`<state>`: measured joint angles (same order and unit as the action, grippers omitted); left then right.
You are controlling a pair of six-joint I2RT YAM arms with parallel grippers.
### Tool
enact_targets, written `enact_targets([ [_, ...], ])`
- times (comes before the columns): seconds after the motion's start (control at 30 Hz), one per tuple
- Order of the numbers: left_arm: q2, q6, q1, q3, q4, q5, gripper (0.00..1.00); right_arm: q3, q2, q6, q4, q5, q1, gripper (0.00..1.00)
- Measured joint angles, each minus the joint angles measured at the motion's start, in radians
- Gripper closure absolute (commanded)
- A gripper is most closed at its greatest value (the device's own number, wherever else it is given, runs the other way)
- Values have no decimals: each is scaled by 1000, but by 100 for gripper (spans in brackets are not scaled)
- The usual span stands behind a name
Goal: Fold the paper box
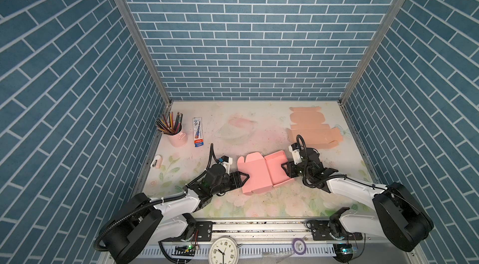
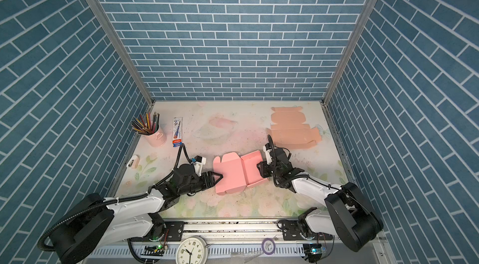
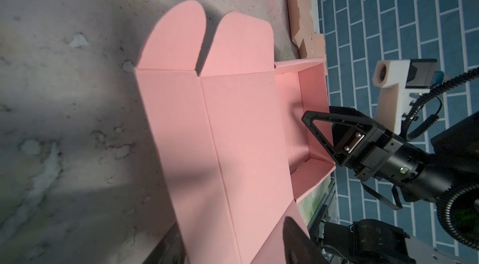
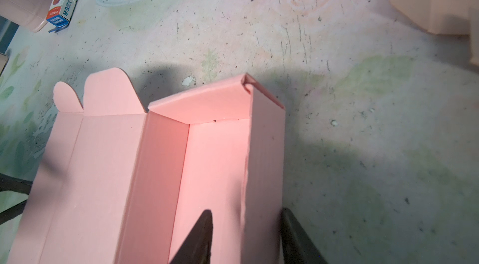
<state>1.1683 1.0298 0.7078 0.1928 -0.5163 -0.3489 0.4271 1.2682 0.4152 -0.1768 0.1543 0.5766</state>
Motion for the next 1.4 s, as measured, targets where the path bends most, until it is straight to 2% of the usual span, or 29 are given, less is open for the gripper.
enact_targets([
  [0.27, 31, 39, 19, 0, -24, 21, 66, -2, 0, 0, -5, 6, 0, 54],
  [0.43, 36, 53, 19, 0, -28, 37, 76, -13, -7, 6, -12, 16, 0, 48],
  [0.6, 36, 59, 23, 0, -28, 48, 80, -24, -35, 8, -11, 24, -1, 40],
  [0.8, 29, 60, 24, 0, -20, 60, 85, -24, -75, 8, -10, 26, -2, 36],
  [1.07, 10, 49, 24, 18, -6, 64, 92, -24, -141, 8, 43, 18, -2, 36],
  [1.4, -68, -26, 24, 80, 107, 68, 99, -22, -349, 2, 167, -19, -2, 37],
])
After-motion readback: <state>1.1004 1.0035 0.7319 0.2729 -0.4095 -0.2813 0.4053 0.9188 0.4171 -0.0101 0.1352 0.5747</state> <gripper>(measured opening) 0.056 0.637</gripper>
